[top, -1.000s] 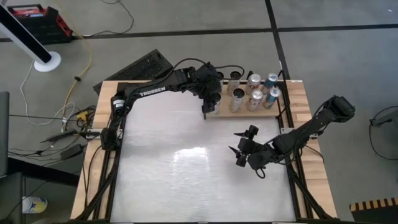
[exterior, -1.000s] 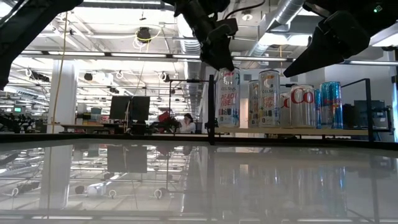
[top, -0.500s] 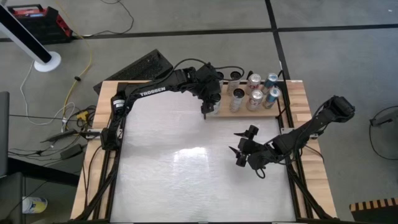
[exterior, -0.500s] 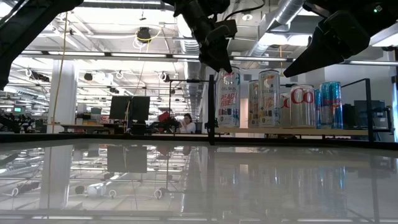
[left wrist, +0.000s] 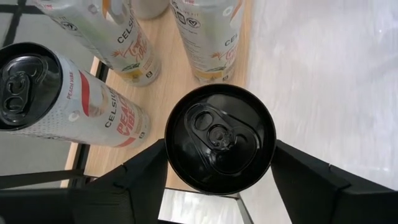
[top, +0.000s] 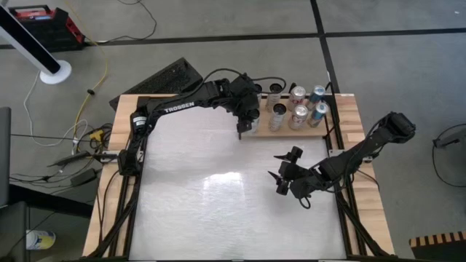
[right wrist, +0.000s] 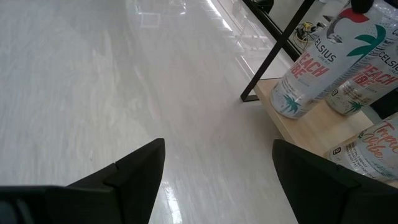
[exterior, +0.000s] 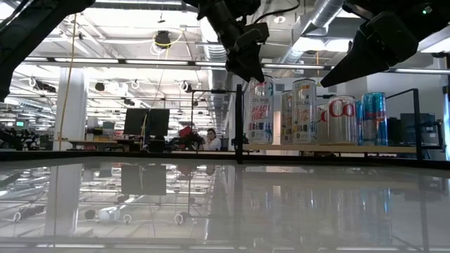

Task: Place canned beverage on shelf
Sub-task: Put the white and pink soda can on the shelf aligned with the other white and pink soda can

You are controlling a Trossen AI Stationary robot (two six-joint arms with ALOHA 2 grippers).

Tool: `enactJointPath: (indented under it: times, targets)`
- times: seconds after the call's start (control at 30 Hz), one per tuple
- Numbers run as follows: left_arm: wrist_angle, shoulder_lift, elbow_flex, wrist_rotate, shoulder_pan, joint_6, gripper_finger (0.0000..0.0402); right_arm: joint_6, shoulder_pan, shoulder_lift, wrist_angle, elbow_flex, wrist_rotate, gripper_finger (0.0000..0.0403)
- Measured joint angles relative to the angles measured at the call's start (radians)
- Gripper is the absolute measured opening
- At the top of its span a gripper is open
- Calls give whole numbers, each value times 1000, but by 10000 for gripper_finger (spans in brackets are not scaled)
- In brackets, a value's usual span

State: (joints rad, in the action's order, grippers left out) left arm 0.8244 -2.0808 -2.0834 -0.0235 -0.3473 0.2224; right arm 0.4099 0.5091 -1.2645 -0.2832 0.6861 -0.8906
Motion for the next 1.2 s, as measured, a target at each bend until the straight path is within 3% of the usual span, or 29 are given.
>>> enactJointPath:
  times: [0.5,0.7,1.2]
  targets:
    - [-50,-46,-3,-25,4,6,245,-1,-1,0,2,0,-1,322]
    - [-49,-34,-2,28,13,16,245,-1,-1,0,0,-1,-1,322]
    - [-45,-31,-2,30,11,1,247,-1,-1,0,0,-1,-1,322]
